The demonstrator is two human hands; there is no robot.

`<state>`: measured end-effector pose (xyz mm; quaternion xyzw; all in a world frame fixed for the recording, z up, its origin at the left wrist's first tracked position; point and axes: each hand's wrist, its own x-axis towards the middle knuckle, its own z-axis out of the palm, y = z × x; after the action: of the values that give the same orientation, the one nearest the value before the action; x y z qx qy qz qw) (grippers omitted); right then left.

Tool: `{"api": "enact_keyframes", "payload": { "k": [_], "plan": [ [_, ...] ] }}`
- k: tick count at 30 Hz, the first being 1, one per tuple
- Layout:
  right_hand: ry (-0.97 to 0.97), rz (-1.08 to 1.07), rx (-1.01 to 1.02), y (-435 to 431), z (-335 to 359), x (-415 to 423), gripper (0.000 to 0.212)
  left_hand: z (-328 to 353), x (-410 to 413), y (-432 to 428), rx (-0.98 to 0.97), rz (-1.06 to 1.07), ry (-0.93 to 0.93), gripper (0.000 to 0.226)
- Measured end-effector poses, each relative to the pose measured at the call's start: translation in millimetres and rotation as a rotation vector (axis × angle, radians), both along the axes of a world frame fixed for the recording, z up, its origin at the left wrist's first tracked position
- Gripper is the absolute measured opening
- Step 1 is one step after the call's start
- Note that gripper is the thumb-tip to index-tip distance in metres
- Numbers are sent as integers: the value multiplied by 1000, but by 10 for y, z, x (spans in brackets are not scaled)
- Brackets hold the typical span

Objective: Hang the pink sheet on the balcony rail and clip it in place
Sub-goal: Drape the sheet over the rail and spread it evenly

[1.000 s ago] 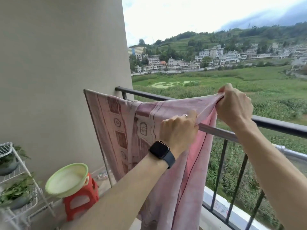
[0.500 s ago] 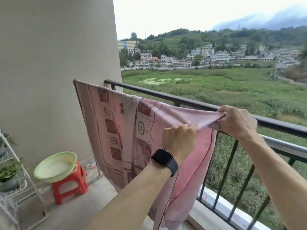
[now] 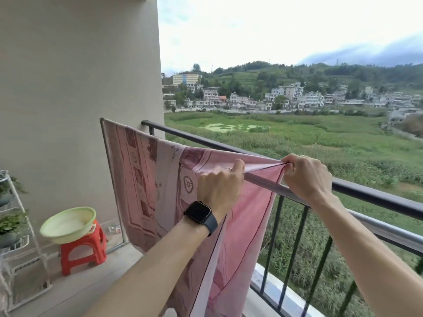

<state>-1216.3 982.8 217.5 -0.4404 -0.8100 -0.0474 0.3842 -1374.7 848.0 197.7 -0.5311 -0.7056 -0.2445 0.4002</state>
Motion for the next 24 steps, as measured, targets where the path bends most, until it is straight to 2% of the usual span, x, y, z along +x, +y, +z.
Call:
{"api": "enact_keyframes", "payload": {
  "k": [6,9,12,16,19,24],
  "plan": [
    [-96,55,-44,3,150,538,26,71,793,-109,88,47,19,19],
    [-21,68,-19,-225,-2,691,25,-184,973,-406,72,17,17,17],
    [-77,59,-36,-339,97,888,23,-221,1214,-473,-11,5,-106,3],
    [-131,82,-62,-636,106,1057,22,-238,1452,-614,-32,12,-166,3],
    [-128,61,-67,-802,-65,1198,21,-428,1569,-743,19,-4,-92,5],
    [-110,1,-70,-969,-21,1744,19,-402,2095,-987,90,-62,-95,18]
  ]
}}
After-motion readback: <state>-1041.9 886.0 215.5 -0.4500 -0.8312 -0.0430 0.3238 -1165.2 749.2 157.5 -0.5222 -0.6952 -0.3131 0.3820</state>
